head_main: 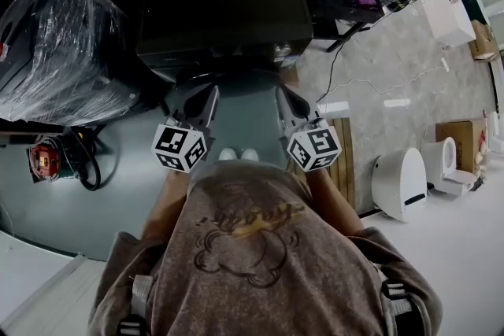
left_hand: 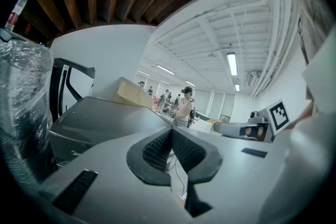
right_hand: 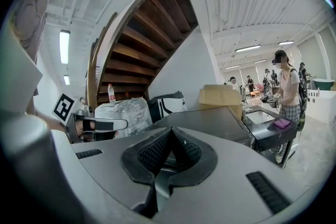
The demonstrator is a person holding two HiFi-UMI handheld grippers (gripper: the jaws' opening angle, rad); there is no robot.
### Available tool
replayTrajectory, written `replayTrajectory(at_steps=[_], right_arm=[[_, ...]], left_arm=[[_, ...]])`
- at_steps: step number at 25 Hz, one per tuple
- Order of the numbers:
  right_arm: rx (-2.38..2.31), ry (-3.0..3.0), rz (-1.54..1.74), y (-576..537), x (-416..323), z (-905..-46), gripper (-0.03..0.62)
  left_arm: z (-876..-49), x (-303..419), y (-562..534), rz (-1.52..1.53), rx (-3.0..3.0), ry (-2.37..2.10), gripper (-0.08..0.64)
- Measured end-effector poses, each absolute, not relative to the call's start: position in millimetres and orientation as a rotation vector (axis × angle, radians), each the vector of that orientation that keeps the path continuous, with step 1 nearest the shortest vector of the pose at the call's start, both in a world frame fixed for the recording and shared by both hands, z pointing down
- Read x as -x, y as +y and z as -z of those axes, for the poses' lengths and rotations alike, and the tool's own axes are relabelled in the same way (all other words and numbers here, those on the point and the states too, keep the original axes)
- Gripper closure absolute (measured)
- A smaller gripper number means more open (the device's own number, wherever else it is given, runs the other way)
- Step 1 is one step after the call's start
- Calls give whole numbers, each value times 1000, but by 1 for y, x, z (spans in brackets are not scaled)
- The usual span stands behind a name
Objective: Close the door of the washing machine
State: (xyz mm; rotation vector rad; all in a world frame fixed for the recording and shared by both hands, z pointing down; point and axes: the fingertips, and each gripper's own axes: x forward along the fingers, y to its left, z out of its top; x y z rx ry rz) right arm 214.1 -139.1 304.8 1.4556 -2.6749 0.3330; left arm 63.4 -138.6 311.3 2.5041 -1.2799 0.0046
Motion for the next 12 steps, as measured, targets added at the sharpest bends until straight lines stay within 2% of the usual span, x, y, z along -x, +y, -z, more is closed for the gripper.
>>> replayTrajectory(at_steps=[12], right_arm=[[-1437,-2682,-325,-131,-216,-305,594]], left_arm=[[-312,-65,-132,-1,-2495,-1288,558]])
